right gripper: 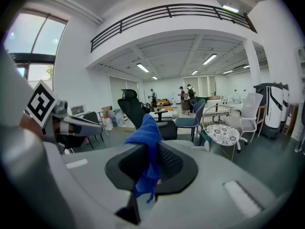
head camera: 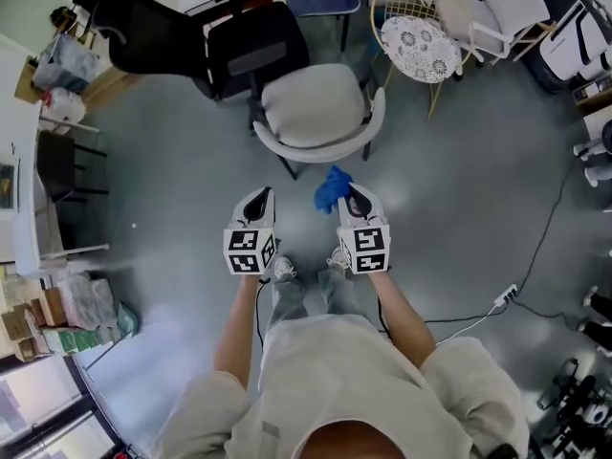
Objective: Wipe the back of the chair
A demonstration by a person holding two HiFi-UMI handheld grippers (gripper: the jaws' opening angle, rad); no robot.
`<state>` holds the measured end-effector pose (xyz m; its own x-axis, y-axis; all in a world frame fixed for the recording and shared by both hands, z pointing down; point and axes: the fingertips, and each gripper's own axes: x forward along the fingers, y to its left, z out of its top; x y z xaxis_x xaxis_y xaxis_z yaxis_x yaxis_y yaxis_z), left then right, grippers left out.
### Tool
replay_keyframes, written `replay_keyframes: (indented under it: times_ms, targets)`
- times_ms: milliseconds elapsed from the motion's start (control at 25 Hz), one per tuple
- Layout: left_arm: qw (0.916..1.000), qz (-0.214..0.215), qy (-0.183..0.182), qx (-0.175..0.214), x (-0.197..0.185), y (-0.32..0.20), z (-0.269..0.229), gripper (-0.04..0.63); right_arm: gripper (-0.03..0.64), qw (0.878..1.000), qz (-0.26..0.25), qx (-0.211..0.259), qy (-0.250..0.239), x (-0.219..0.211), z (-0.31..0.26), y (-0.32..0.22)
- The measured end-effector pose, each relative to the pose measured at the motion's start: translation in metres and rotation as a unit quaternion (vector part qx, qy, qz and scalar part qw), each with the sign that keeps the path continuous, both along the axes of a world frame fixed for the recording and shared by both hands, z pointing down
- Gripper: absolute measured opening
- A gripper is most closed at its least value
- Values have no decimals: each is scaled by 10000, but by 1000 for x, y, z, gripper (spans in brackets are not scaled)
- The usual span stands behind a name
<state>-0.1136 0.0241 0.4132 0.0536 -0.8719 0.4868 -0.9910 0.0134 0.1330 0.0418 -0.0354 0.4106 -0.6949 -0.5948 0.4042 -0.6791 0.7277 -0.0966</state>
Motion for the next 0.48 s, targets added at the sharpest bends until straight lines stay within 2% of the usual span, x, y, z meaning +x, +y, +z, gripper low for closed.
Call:
replay_keyframes:
  times_ms: [480]
  targets:
    - [9989, 309, 347, 9, -27, -7, 47, 5, 37, 9994, 290, -65, 171, -38, 41, 13]
